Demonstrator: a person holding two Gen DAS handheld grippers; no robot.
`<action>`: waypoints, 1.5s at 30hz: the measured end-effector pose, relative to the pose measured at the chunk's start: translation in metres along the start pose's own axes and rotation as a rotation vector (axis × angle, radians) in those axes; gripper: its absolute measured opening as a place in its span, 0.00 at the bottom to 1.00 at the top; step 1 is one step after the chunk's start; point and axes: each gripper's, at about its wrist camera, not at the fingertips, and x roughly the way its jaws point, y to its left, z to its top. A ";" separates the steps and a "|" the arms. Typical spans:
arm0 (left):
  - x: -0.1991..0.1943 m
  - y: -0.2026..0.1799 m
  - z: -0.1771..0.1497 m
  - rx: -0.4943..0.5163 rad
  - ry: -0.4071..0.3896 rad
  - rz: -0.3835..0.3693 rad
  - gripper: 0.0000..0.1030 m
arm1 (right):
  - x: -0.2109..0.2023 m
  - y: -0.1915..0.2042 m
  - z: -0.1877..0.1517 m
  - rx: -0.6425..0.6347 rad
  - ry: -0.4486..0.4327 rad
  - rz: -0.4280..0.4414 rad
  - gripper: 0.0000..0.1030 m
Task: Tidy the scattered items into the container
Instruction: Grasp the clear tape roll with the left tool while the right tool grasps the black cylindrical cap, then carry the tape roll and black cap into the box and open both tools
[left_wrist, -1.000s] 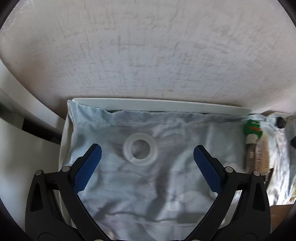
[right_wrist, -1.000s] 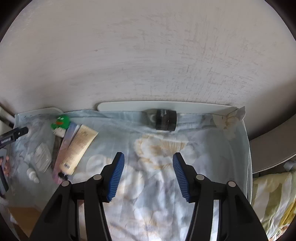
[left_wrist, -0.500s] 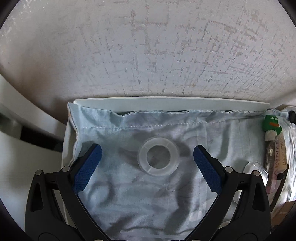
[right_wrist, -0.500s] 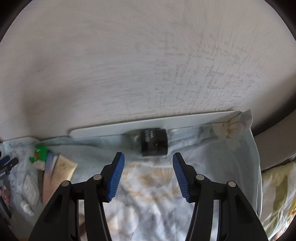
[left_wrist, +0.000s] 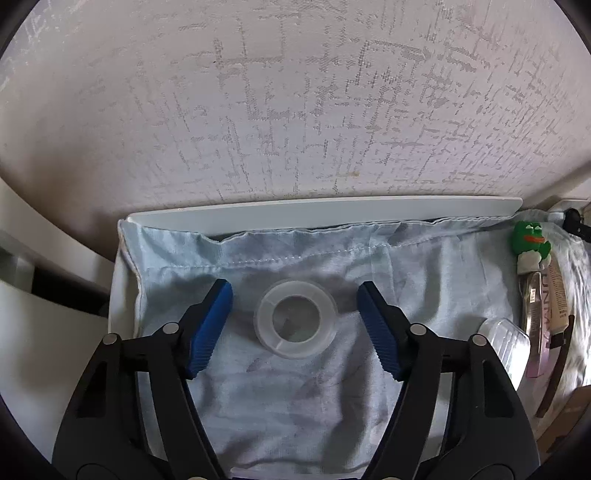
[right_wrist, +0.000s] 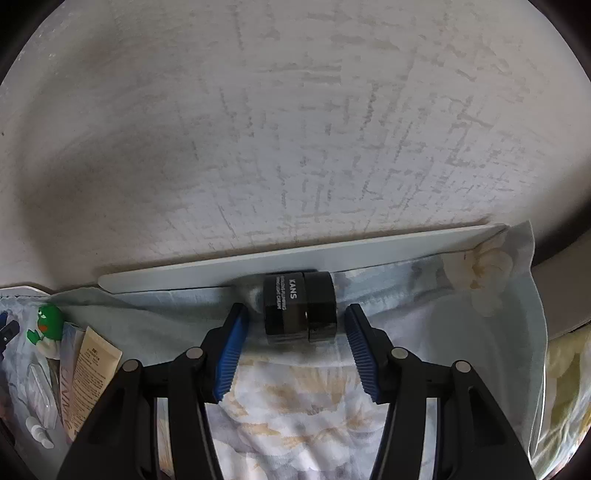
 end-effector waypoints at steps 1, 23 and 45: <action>-0.001 0.000 -0.001 -0.003 -0.007 0.000 0.53 | 0.000 0.000 0.000 -0.007 -0.002 0.002 0.49; -0.040 0.008 0.003 -0.119 -0.050 -0.007 0.38 | -0.044 -0.011 -0.014 -0.059 -0.052 0.054 0.28; -0.259 -0.100 -0.069 0.025 -0.109 -0.093 0.38 | -0.254 -0.027 -0.094 -0.206 -0.085 0.340 0.28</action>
